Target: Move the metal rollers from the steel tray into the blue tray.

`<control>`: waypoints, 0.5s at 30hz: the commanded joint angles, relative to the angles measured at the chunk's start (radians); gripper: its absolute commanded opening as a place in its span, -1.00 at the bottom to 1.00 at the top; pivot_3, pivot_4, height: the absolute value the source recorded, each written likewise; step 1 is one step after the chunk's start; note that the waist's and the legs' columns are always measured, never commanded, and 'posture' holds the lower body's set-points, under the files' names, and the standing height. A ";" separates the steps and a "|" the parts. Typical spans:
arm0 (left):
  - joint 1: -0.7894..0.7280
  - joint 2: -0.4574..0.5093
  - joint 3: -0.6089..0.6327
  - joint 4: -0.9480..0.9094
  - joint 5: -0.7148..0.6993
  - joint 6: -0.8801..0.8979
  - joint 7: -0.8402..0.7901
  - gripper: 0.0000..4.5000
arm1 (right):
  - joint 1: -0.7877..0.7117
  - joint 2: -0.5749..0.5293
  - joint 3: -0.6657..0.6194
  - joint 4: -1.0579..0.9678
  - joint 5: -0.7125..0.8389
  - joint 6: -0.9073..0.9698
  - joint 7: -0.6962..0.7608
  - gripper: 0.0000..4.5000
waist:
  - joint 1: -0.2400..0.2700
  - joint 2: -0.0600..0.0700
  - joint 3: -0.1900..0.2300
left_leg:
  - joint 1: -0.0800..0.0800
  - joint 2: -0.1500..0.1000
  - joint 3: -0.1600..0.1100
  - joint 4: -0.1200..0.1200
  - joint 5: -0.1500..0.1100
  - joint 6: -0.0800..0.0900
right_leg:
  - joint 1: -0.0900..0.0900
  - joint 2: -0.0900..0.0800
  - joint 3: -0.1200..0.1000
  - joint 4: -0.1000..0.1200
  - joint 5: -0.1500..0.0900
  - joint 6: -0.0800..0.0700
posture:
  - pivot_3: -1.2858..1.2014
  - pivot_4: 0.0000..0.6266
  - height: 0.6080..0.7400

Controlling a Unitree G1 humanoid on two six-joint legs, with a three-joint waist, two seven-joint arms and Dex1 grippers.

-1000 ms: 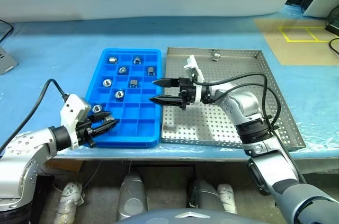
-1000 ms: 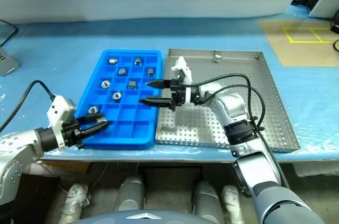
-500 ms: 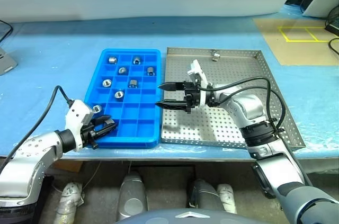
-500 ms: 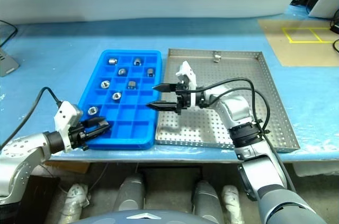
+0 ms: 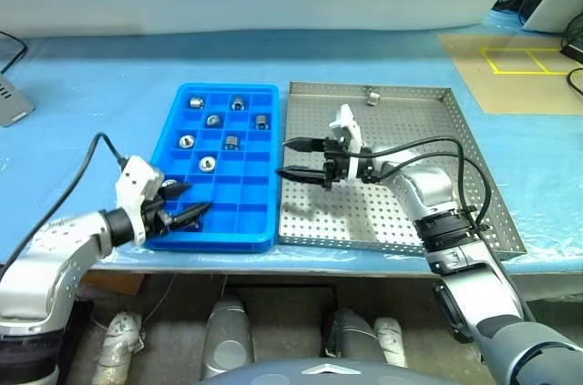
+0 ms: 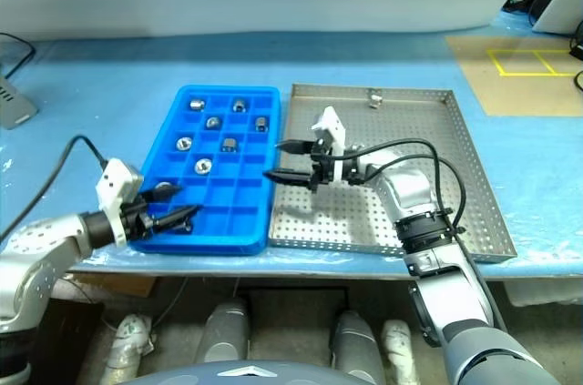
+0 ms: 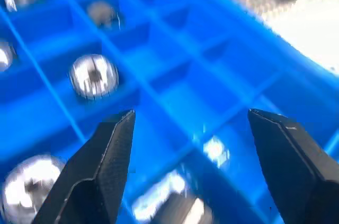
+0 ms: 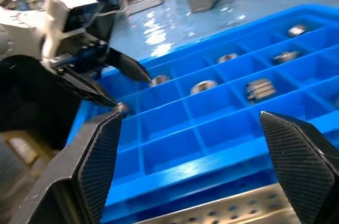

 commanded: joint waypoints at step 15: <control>-0.387 -0.223 -0.223 0.157 0.027 -0.061 0.172 0.60 | -0.366 0.104 -0.231 0.613 -0.279 -0.411 -0.754 0.93 | -0.060 -0.002 -0.001 | -0.005 -0.001 0.000 0.004 0.004 -0.005 | -0.008 0.002 0.005 0.006 0.002 -0.002 | 0.11 -0.52 1.00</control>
